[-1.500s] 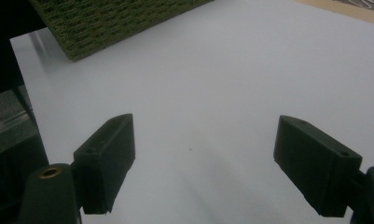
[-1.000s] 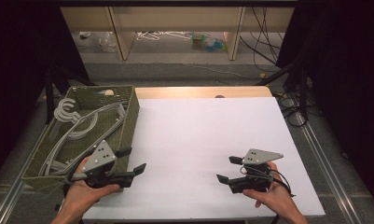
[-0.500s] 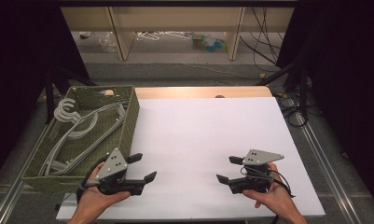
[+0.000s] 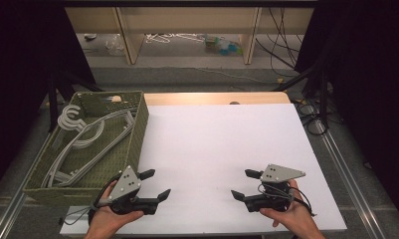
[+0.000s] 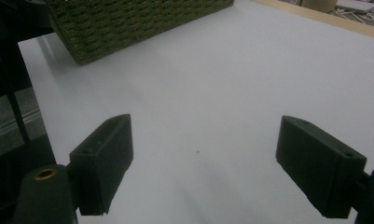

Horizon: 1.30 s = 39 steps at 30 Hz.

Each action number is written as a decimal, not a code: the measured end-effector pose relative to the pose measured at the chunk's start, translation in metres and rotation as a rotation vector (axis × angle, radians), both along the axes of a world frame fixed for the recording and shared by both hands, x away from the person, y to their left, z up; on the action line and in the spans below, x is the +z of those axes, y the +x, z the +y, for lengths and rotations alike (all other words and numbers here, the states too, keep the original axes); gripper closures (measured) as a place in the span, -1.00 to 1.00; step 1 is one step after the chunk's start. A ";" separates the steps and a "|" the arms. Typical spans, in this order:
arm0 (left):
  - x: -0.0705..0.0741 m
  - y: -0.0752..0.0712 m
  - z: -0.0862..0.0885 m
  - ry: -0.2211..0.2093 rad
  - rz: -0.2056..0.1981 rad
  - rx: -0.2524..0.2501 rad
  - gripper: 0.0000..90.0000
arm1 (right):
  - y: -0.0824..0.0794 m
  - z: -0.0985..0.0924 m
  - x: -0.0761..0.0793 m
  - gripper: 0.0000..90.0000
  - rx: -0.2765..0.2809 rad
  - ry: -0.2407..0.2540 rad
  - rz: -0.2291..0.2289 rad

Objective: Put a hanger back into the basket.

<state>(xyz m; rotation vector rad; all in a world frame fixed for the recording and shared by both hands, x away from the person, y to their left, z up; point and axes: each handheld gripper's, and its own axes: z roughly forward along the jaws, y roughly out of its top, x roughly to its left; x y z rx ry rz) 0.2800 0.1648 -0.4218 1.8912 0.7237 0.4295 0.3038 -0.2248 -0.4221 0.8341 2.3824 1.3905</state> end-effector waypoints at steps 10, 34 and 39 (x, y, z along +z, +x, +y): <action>-0.006 -0.006 -0.002 -0.008 -0.008 -0.008 -0.51 | -0.017 0.000 -0.007 -0.63 0.034 -0.018 0.011; -0.007 -0.007 -0.003 -0.008 -0.001 -0.010 -0.51 | -0.023 -0.001 -0.008 -0.63 0.009 -0.001 -0.009; -0.007 -0.007 -0.003 -0.011 -0.001 -0.010 -0.51 | -0.022 -0.001 -0.008 -0.63 0.010 -0.005 -0.015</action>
